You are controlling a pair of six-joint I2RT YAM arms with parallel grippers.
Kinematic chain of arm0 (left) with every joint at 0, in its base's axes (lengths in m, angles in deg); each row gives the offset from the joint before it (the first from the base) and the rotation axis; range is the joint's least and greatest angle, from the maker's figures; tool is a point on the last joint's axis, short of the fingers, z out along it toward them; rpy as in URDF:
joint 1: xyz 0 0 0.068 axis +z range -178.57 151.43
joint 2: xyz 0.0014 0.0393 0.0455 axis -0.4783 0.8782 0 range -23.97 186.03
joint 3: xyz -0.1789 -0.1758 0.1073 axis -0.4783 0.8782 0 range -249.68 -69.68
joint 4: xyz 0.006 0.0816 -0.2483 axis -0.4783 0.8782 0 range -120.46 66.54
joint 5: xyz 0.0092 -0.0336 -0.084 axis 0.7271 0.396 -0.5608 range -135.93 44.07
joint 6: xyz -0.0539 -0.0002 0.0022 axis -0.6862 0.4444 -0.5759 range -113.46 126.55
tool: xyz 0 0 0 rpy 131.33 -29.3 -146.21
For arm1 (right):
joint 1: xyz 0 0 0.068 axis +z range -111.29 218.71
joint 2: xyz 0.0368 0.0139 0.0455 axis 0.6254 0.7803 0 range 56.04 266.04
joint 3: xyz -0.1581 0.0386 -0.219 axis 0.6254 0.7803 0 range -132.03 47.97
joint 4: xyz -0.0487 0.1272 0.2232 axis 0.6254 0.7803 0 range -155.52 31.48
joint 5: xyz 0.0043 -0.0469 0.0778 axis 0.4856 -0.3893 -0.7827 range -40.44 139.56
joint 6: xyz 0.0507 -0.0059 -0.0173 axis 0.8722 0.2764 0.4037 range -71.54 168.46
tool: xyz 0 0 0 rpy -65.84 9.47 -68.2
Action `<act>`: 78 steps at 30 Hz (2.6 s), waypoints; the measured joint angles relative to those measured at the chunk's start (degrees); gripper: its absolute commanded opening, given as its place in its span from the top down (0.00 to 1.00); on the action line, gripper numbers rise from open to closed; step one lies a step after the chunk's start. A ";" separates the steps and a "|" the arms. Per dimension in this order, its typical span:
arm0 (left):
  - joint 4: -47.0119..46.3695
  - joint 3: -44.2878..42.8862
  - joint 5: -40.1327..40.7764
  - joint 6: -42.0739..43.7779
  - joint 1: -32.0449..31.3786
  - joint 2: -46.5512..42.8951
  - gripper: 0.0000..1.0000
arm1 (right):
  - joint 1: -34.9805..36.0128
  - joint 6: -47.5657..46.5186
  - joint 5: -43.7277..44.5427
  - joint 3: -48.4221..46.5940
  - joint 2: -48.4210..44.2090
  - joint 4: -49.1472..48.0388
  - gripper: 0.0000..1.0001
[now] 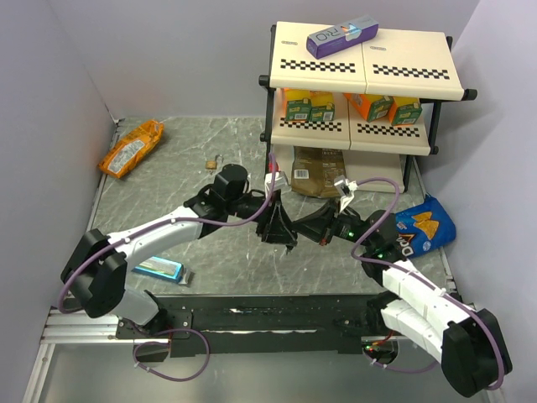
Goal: Unlock with the key
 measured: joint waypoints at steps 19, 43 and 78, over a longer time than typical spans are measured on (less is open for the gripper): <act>1.40 -0.33 0.48 0.02 -1.03 2.45 0.99 | -0.02 0.52 2.49 0.00 -2.49 0.17 1.00; -3.17 1.55 6.88 -3.67 -1.01 -1.07 0.99 | -0.39 -1.09 3.32 0.74 -6.10 3.63 0.71; -4.66 3.19 8.20 -4.22 0.24 -1.97 0.04 | -0.76 -3.78 7.21 0.85 -10.10 10.10 1.00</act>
